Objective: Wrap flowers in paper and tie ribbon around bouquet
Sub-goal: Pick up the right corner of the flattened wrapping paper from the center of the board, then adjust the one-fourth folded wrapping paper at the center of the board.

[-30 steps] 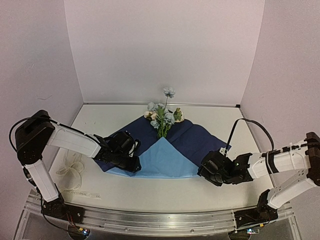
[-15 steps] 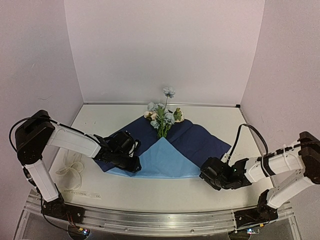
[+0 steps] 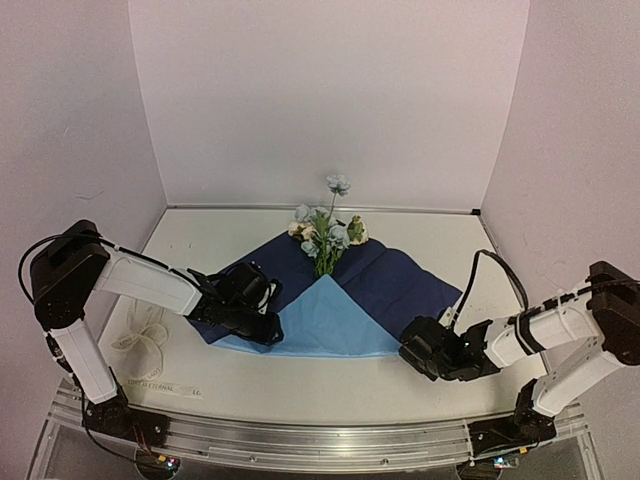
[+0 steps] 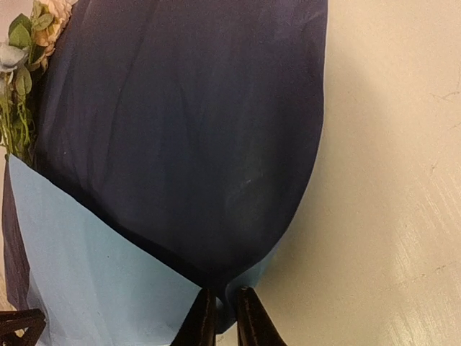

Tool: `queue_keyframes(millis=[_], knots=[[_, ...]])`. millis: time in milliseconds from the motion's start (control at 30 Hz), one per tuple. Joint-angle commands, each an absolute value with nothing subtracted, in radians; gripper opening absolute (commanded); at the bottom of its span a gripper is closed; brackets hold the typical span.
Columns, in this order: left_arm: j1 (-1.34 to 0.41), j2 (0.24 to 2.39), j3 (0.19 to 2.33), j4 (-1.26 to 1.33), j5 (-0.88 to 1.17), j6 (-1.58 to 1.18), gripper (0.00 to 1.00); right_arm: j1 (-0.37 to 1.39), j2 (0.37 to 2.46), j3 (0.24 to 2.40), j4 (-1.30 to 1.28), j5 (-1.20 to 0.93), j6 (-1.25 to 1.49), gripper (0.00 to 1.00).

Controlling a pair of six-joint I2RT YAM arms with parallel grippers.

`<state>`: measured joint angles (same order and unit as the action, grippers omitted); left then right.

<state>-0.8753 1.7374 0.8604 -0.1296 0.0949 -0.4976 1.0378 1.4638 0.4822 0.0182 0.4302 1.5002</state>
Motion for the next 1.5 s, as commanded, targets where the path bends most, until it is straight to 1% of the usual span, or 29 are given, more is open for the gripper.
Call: queue_keyframes(millis=[0, 33, 100, 300, 400, 667, 1033, 1300, 1467], knots=[[-0.874, 1.748, 0.885, -0.127, 0.133, -0.482, 0.32, 1.047, 1.422, 0.491, 0.046, 0.451, 1.354, 0.05], [-0.875, 1.745, 0.888, -0.123, 0.137, -0.473, 0.32, 1.049, 1.419, 0.498, 0.046, 0.45, 1.322, 0.02], [-0.877, 1.734, 0.897, -0.122, 0.136, -0.456, 0.32, 1.055, 1.416, 0.511, 0.05, 0.449, 1.272, 0.0], [-0.946, 1.684, 0.971, -0.125, 0.065, -0.356, 0.36, 1.079, 1.404, 0.524, 0.079, 0.464, 1.152, 0.0], [-0.981, 1.685, 1.014, -0.102, 0.066, -0.293, 0.37, 1.081, 1.394, 0.526, 0.082, 0.463, 1.125, 0.0], [-1.078, 1.849, 1.177, -0.116, 0.14, -0.107, 0.3, 1.088, 1.355, 0.504, 0.105, 0.444, 1.067, 0.0], [-1.095, 2.032, 1.3, -0.141, 0.25, -0.02, 0.21, 1.092, 1.257, 0.446, 0.099, 0.414, 1.023, 0.0], [-1.136, 2.125, 1.38, -0.183, 0.193, -0.002, 0.21, 1.101, 1.196, 0.422, 0.07, 0.405, 0.981, 0.0], [-1.152, 2.166, 1.407, -0.211, 0.155, -0.008, 0.2, 1.122, 1.115, 0.458, -0.081, 0.43, 0.89, 0.0]])
